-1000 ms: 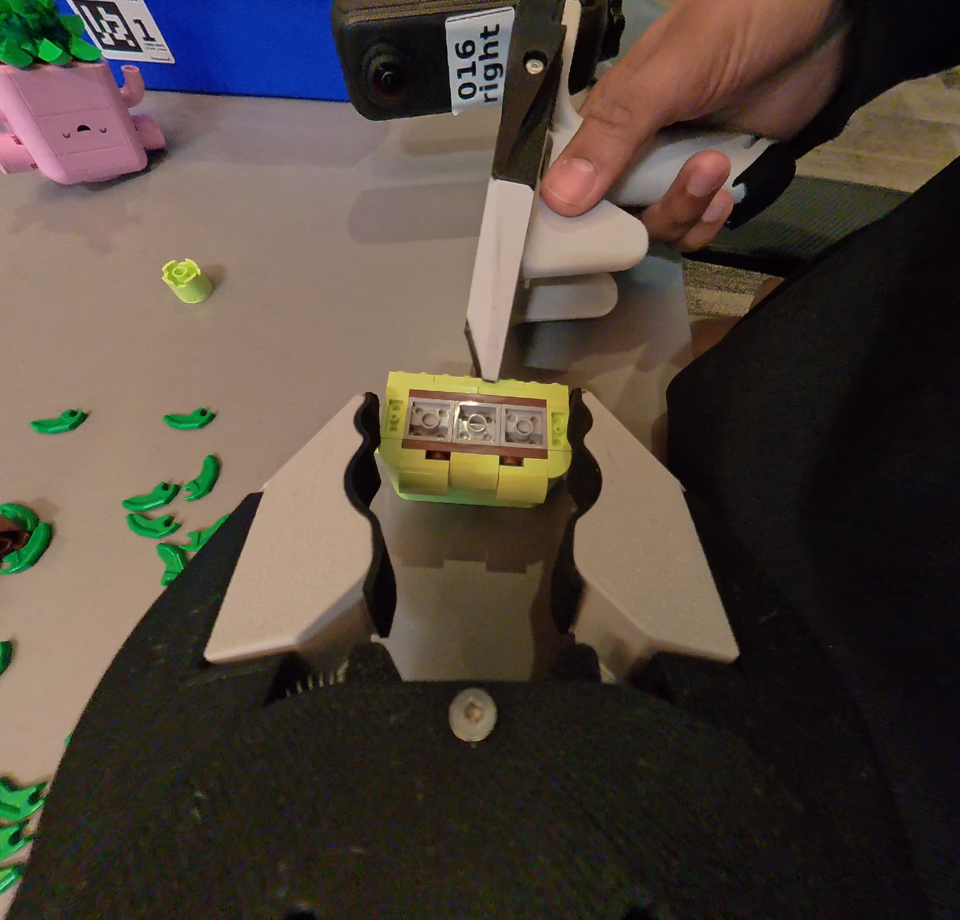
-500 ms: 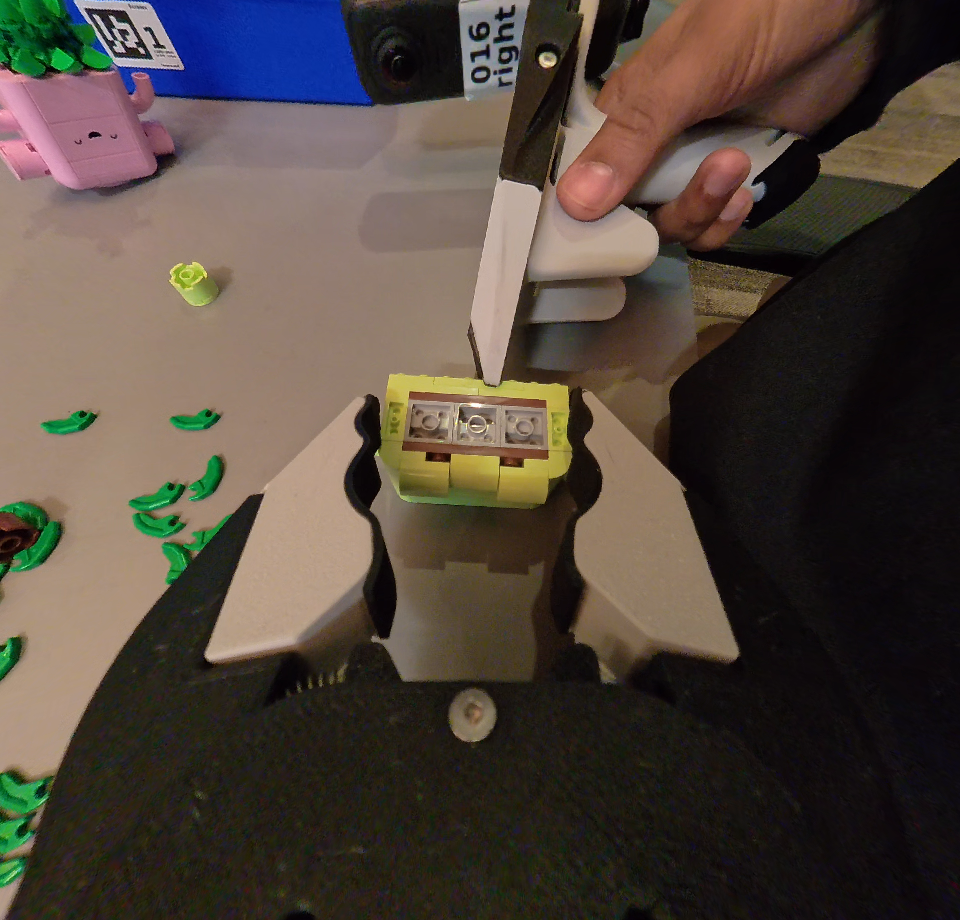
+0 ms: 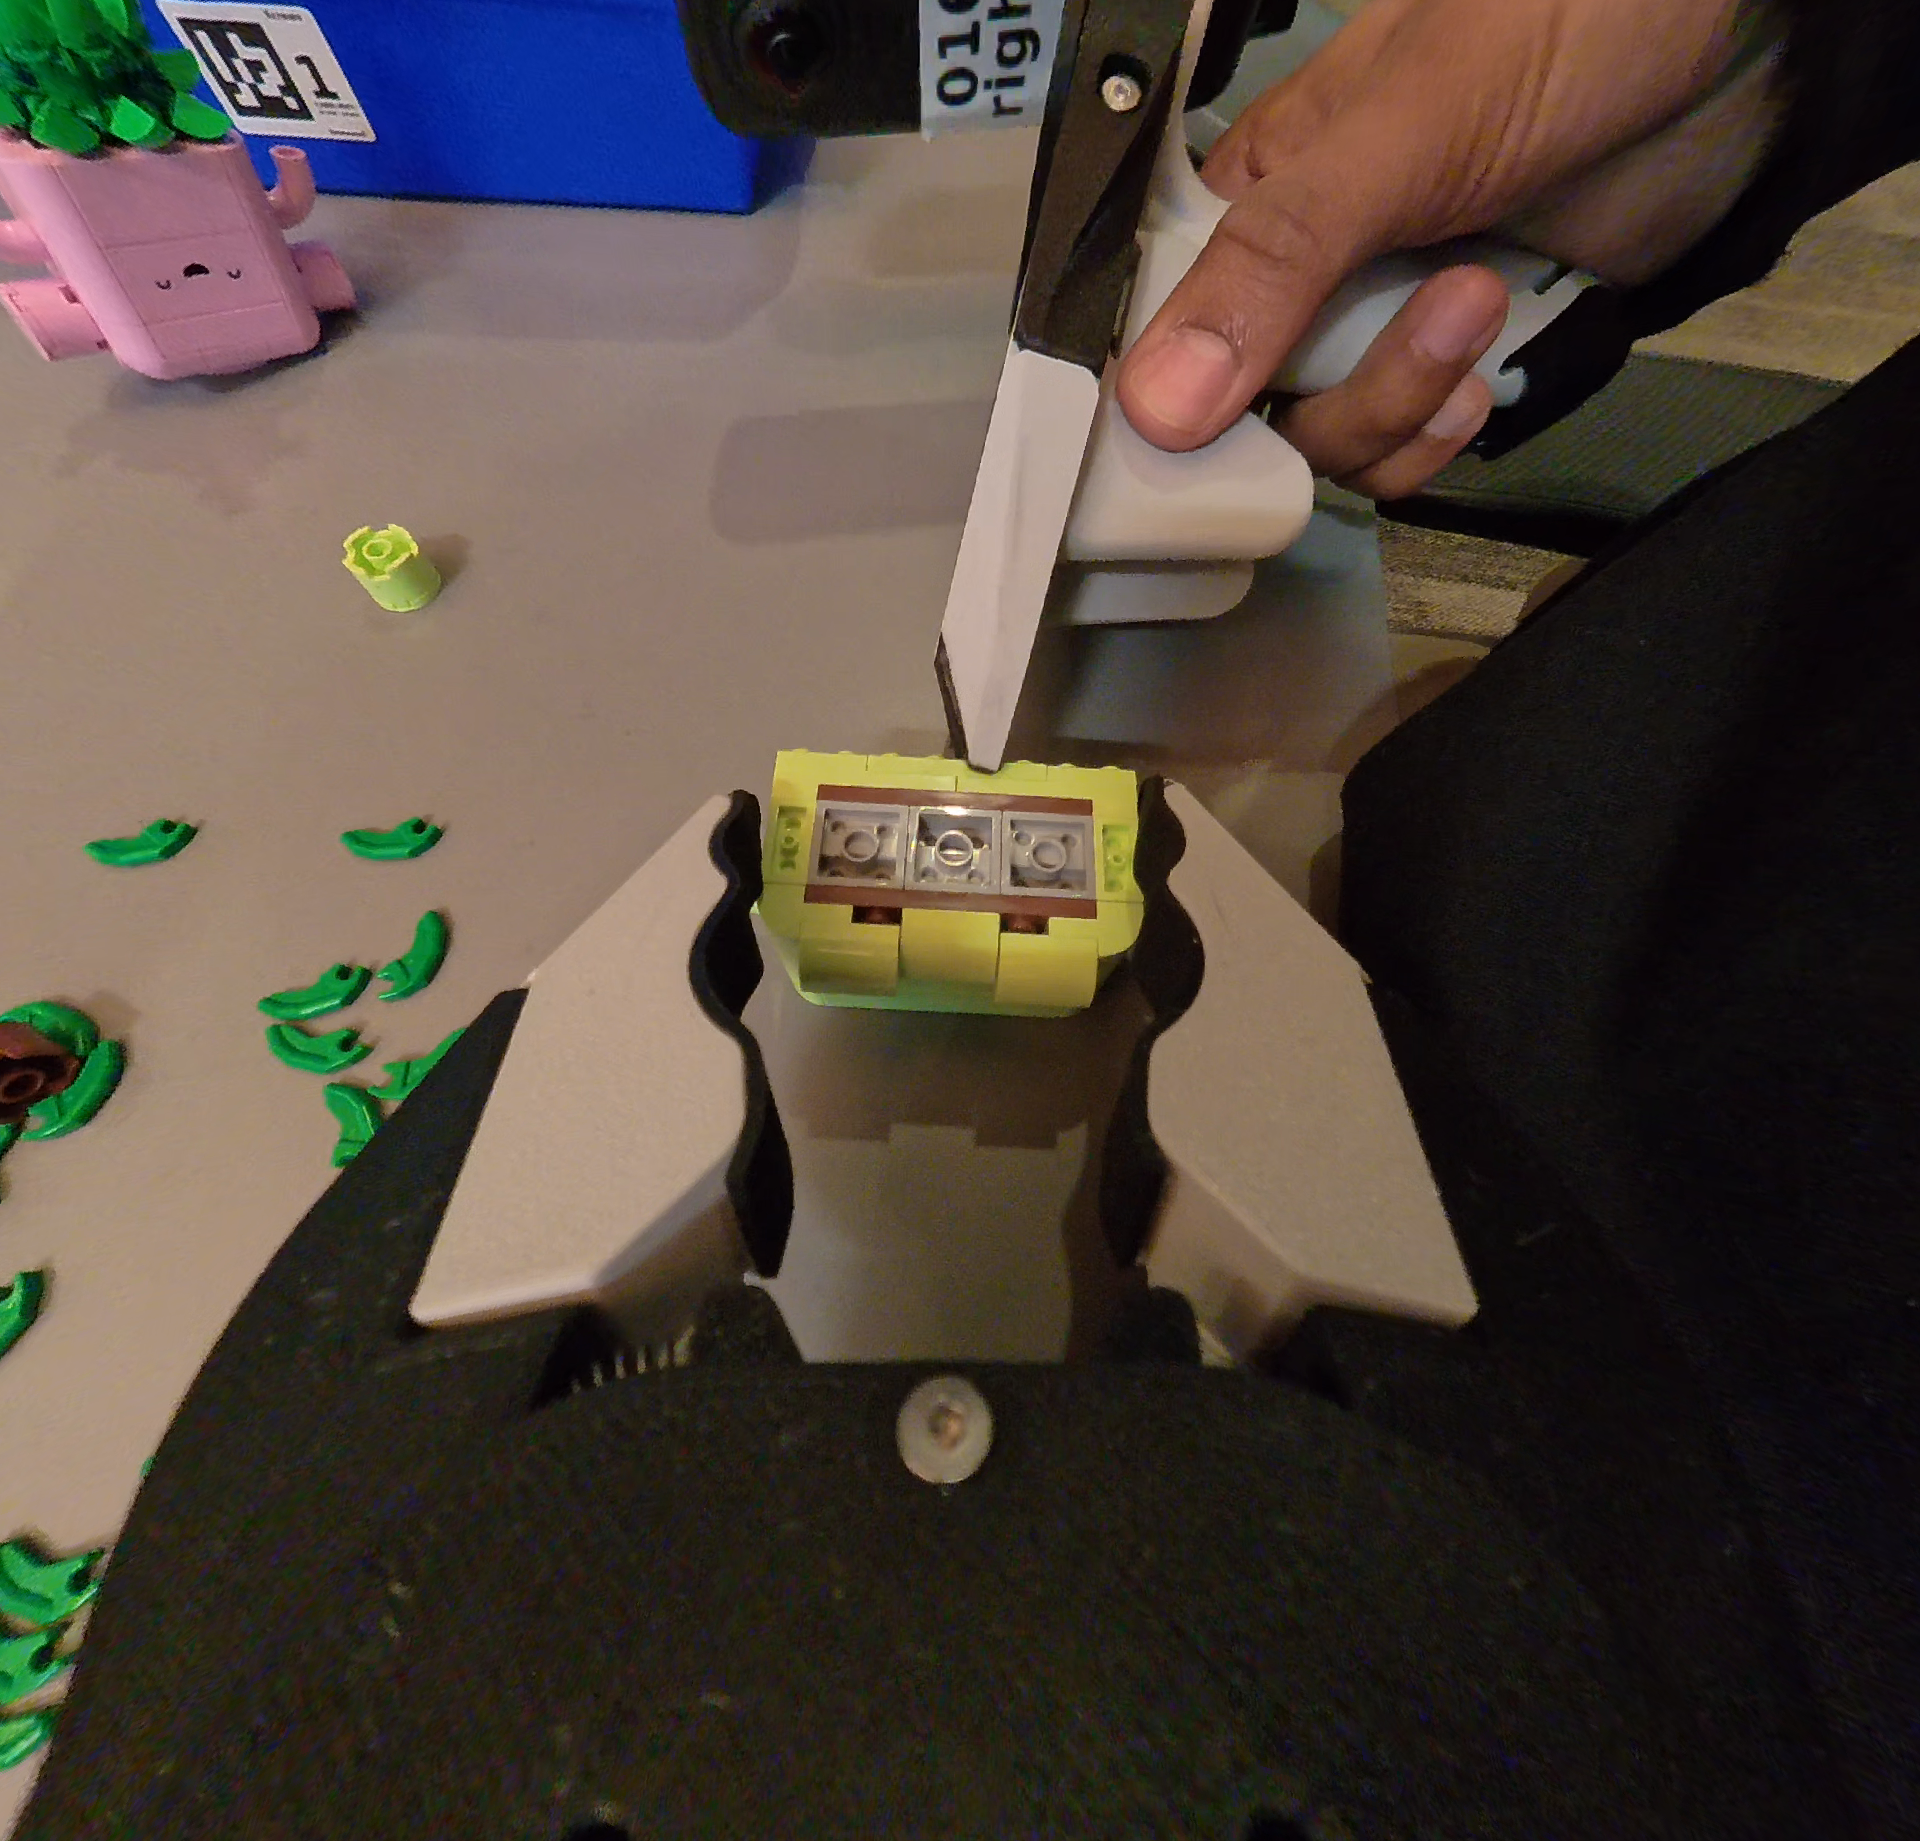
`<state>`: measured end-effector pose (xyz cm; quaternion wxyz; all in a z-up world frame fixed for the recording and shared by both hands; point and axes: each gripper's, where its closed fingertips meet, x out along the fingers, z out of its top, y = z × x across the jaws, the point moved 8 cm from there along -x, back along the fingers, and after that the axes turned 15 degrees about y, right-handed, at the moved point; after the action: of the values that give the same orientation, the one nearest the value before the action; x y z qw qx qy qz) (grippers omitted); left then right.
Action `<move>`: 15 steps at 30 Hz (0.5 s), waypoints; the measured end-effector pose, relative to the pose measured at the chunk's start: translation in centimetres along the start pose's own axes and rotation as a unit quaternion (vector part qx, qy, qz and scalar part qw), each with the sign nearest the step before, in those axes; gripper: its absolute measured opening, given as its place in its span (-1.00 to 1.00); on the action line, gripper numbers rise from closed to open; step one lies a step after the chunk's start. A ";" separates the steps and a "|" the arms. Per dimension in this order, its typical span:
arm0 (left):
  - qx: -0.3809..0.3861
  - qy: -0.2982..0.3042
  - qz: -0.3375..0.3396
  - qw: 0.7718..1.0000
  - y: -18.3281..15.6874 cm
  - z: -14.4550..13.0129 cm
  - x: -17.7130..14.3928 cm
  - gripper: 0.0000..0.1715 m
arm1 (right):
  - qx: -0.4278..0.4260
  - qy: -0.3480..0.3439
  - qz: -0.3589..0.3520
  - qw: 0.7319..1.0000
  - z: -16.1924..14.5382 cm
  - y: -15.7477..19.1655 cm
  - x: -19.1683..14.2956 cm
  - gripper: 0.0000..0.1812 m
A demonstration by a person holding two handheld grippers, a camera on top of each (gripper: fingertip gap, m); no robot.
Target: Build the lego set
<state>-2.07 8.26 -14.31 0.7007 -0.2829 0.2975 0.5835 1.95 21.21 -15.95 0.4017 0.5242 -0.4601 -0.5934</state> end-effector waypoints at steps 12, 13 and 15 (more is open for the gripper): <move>-0.010 0.000 0.007 1.000 0.2 0.0 0.0 -0.14 | -0.007 -0.023 -0.015 1.000 0.4 -0.4 -2.1 -1.00; -0.018 -0.002 0.008 1.000 0.5 -0.2 -0.2 -0.15 | -0.009 -0.038 -0.037 0.999 0.4 -0.8 -3.5 -1.00; -0.027 -0.002 -0.004 1.000 0.8 -0.4 -0.4 -0.15 | -0.027 -0.030 -0.090 0.995 -0.4 -1.0 -4.6 -1.00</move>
<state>-2.99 7.86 -14.33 0.6959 -0.3014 0.2792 0.5890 2.96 25.86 -15.73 0.3470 0.5346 -0.4065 -0.6547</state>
